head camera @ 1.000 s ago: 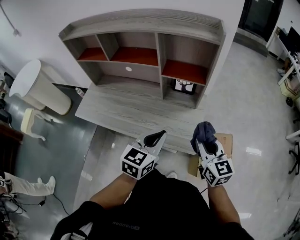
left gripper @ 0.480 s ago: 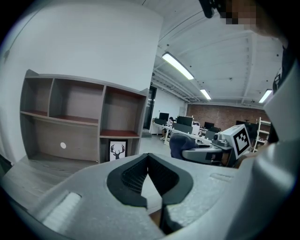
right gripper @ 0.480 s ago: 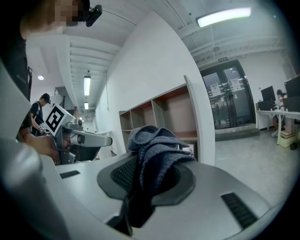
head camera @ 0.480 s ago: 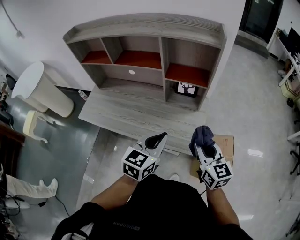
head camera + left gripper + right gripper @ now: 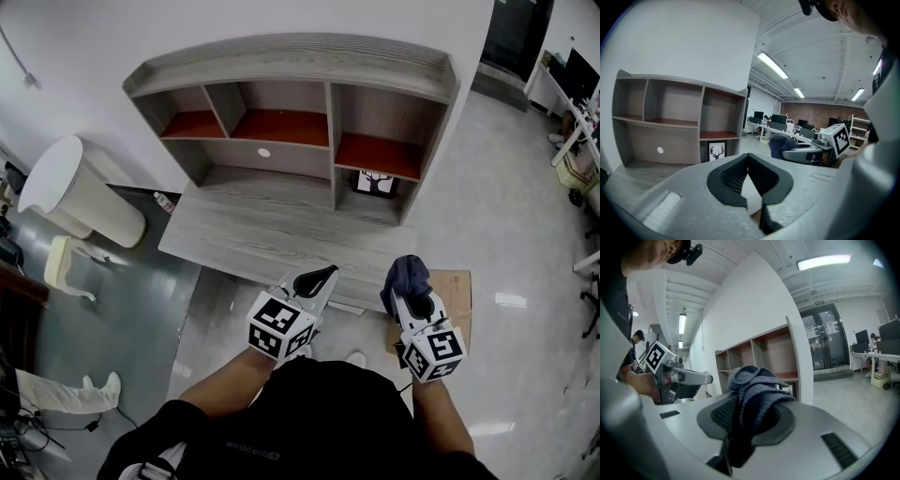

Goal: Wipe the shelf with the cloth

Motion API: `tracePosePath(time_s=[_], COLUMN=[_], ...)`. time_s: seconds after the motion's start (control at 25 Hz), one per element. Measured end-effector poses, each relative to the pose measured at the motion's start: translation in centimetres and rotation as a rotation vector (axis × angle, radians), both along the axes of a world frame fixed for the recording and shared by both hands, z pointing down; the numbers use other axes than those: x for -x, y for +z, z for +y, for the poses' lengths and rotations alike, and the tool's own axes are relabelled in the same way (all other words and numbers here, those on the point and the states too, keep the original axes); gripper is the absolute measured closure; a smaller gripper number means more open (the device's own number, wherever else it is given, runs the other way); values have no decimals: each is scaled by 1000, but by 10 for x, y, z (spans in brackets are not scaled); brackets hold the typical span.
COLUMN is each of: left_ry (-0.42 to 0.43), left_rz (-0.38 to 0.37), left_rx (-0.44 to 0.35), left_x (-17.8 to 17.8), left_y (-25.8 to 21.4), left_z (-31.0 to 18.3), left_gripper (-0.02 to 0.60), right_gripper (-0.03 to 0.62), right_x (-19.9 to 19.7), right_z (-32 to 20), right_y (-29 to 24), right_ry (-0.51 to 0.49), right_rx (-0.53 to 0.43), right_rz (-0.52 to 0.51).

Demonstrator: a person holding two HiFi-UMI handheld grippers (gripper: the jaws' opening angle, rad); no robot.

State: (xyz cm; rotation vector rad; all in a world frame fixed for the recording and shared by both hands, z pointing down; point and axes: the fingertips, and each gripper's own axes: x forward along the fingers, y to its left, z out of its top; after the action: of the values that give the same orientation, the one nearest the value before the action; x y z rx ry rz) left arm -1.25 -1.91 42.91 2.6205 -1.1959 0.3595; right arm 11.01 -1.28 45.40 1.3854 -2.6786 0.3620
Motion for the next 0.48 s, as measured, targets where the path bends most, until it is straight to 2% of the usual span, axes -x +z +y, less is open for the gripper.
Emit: tracePosePath(time_s=[0.48], left_ry=[32], left_rz=[9], left_rx=[-7], left_x=[20], left_y=[0], left_z=[-5], left_gripper=[574], right_gripper=[500], right_x=[22], right_z=[0], right_y=[1], right_ry=[24], right_rx=[10], right_rz=[19])
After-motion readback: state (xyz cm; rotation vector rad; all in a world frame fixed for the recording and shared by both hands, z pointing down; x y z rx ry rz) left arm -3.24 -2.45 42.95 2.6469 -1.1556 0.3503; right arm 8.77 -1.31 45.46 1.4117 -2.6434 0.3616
